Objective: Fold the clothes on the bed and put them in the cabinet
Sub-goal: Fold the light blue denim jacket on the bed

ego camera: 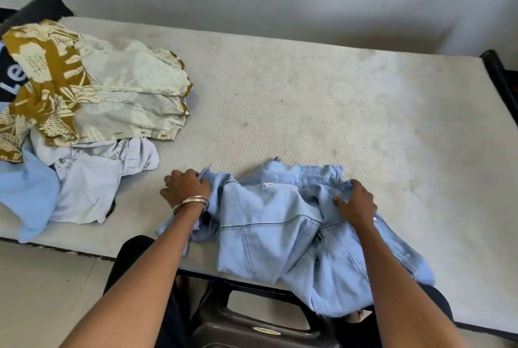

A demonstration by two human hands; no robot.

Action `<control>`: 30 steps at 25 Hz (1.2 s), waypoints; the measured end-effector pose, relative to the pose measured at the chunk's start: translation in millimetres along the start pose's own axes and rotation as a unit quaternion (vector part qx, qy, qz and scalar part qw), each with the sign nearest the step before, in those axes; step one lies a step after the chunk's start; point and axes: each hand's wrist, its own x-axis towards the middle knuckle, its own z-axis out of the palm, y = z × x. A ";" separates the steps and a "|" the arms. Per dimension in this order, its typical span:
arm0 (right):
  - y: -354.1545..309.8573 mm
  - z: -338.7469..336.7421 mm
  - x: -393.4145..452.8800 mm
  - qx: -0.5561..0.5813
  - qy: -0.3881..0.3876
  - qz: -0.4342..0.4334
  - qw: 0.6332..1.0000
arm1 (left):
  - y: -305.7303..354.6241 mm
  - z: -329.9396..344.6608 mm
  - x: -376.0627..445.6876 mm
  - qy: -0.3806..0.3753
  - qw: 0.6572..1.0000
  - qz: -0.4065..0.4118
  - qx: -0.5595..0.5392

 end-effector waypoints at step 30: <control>-32.9 -87.3 -19.9 0.172 0.117 0.069 0.976 | 19.8 -44.8 -1.9 0.049 0.967 0.003 -0.248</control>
